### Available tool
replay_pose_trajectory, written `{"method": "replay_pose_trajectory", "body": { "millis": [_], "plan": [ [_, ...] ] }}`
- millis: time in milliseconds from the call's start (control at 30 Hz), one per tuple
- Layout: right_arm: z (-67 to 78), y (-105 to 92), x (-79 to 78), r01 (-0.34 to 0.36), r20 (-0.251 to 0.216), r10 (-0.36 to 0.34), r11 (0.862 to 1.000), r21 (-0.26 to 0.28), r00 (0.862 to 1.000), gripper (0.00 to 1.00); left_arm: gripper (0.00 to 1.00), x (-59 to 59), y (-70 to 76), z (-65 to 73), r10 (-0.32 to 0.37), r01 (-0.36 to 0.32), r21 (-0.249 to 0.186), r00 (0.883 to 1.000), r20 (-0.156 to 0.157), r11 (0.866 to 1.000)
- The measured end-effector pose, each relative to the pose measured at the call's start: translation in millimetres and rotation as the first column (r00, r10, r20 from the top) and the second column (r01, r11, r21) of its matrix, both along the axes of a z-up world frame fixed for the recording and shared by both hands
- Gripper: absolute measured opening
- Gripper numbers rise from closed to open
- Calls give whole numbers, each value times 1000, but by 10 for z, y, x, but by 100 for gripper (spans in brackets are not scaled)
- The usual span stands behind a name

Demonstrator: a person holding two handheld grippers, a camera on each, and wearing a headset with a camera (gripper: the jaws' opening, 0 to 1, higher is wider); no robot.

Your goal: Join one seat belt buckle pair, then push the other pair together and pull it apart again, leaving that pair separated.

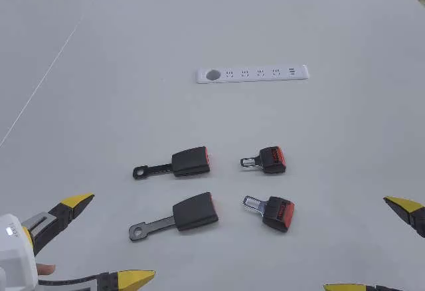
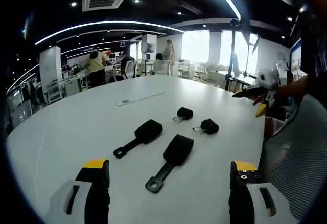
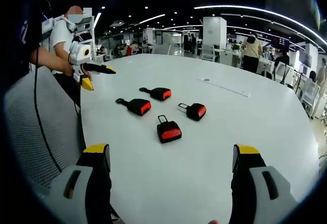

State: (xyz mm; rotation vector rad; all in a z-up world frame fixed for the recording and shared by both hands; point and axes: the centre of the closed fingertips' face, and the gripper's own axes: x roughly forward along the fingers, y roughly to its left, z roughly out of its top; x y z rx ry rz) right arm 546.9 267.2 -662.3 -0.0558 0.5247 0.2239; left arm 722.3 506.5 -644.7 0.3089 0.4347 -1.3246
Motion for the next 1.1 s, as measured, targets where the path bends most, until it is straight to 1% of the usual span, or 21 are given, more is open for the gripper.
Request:
{"method": "replay_pose_trajectory", "body": {
  "millis": [1100],
  "plan": [
    [-7, 18, 3, -14, -10, 14, 1000, -13, 1000, 100, 99, -6, -8, 37, -4, 4, -3, 1000, 10, 1000]
  ]
}}
